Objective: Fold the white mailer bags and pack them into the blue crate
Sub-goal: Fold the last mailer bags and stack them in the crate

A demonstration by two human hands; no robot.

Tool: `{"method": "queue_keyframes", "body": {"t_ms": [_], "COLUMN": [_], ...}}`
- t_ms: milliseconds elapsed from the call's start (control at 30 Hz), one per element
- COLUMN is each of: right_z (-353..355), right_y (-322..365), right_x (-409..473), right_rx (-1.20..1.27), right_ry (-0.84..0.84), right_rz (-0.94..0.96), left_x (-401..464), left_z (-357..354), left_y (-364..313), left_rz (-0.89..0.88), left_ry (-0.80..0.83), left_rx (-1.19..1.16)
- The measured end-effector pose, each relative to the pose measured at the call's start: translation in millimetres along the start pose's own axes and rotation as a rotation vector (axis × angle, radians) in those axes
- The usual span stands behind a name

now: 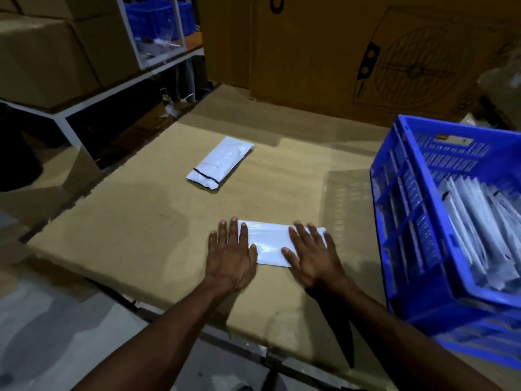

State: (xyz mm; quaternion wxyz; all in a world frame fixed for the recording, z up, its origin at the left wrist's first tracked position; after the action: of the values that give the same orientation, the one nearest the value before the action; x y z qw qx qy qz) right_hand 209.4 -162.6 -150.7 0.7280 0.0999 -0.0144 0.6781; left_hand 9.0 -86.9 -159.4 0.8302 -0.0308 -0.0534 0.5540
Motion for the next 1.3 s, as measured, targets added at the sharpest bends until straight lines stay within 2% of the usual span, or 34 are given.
{"method": "queue_keyframes", "body": {"t_ms": [67, 200, 267, 333, 367, 433, 500, 567, 700, 933, 1033, 1133, 1233, 1300], "right_z": [3.5, 7.7, 11.5, 14.3, 15.3, 11.3, 8.5, 10.4, 3.9, 2.7, 5.9, 10.8, 0.7, -3.1], "right_y": [-15.1, -35.7, -34.7, -27.4, -19.5, -2.7, 11.0, 15.5, 5.5, -16.8, -13.1, 7.2, 32.6, 28.4], "right_x": [-12.3, -17.3, -14.4, -7.1, -2.5, 5.7, 6.4, 5.3, -1.7, -1.8, -10.3, 8.5, 23.2, 18.6], "right_rx": [0.022, 0.127, 0.159, 0.077, 0.026, 0.021, 0.018, 0.009, -0.006, 0.037, -0.049, -0.038, 0.045, 0.054], "right_ry": [-0.043, 0.059, 0.100, 0.072, 0.066, 0.071, 0.065, -0.004, -0.028, 0.117, 0.013, 0.064, 0.149, 0.149], "right_rz": [-0.036, -0.135, -0.149, -0.122, -0.084, 0.018, 0.114, 0.159, 0.071, -0.015, 0.074, 0.026, 0.103, 0.113], "left_x": [0.4, 0.8, 5.6, 14.7, 17.6, 20.6, 17.3, 4.9, -0.8, 1.9, 0.5, 1.0, 0.4, 1.4], "left_z": [-2.2, 1.7, 5.0, 18.2, 27.2, 34.5, 28.8, 23.9, 6.2, 0.7, 0.6, 0.6, -0.2, -0.5], "left_y": [0.9, -0.4, 2.6, 3.0, -1.5, -25.3, -53.5, -70.5, -55.0, -0.3, 12.2, 8.3, 11.1, 12.5], "left_rz": [0.008, 0.023, 0.107, 0.127, 0.058, -0.178, -0.334, -0.368, -0.309, -0.137, -0.079, -0.070, -0.084, -0.084], "left_ry": [0.008, 0.049, 0.071, -0.002, -0.114, -0.181, -0.155, -0.041, -0.036, -0.062, -0.040, -0.029, -0.046, -0.032], "left_rx": [-0.013, -0.066, -0.105, -0.141, -0.121, -0.123, -0.249, -0.261, -0.054, -0.044, -0.031, -0.035, -0.042, -0.049]}}
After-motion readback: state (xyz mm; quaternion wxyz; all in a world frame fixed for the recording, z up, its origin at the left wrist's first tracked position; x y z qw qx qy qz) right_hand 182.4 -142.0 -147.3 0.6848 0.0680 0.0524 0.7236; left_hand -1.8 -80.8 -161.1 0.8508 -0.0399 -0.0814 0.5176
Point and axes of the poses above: each hand's wrist, its own x-axis towards the middle knuckle, its own z-axis out of the back of the hand, y = z × x, the point moved 3 cm from there along x, towards the middle knuckle, and after that the axes turned 5 degrees about -y, right-handed, at the moved point
